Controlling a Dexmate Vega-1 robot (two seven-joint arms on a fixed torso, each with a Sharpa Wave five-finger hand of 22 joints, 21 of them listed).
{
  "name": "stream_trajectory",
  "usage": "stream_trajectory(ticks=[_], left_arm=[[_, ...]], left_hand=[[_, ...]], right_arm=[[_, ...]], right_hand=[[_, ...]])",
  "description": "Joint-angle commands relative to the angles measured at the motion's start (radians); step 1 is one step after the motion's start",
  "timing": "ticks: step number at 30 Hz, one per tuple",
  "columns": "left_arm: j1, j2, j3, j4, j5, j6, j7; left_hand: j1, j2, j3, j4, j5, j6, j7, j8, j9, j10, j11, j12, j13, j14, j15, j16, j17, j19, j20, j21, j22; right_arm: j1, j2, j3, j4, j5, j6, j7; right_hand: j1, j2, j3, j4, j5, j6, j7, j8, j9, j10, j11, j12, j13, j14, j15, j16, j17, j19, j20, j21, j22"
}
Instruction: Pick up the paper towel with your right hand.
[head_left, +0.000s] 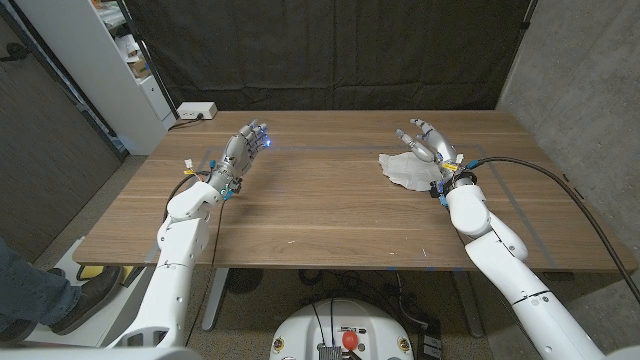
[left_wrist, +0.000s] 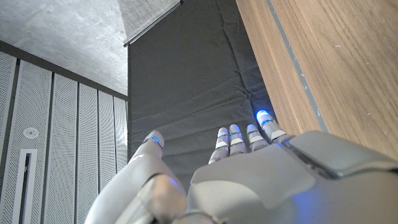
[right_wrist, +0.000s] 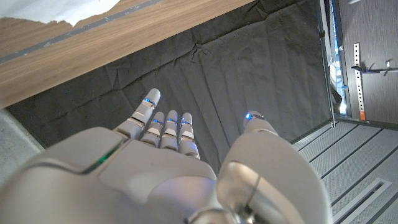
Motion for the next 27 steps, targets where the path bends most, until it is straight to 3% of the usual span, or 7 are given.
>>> stream_trajectory(ticks=[1, 27], left_arm=[[-0.011, 0.000, 0.012, 0.016, 0.006, -0.004, -0.004], [-0.012, 0.007, 0.001, 0.023, -0.001, -0.009, -0.015]], left_hand=[[0.005, 0.014, 0.003, -0.005, -0.002, 0.009, 0.003, 0.001, 0.003, 0.007, 0.005, -0.001, -0.001, 0.003, -0.001, -0.005, 0.003, -0.098, 0.005, -0.005, 0.003], [0.009, 0.022, 0.004, -0.010, -0.004, 0.012, 0.005, 0.000, 0.003, 0.009, 0.005, -0.003, -0.013, 0.007, 0.000, -0.010, 0.003, -0.094, 0.003, -0.018, 0.003]], right_arm=[[-0.015, -0.012, -0.001, -0.021, -0.077, -0.021, -0.023], [-0.002, -0.030, -0.053, -0.040, -0.237, -0.070, -0.053]], right_hand=[[0.003, 0.011, -0.001, -0.007, 0.006, 0.001, -0.007, 0.009, 0.000, 0.004, 0.004, -0.008, 0.001, -0.007, -0.002, -0.001, 0.001, -0.005, 0.000, -0.004, 0.002], [0.005, 0.016, -0.004, -0.012, 0.011, 0.002, -0.015, 0.010, -0.013, 0.000, 0.000, -0.022, -0.004, -0.003, -0.006, -0.006, -0.008, 0.003, -0.002, -0.022, 0.002]])
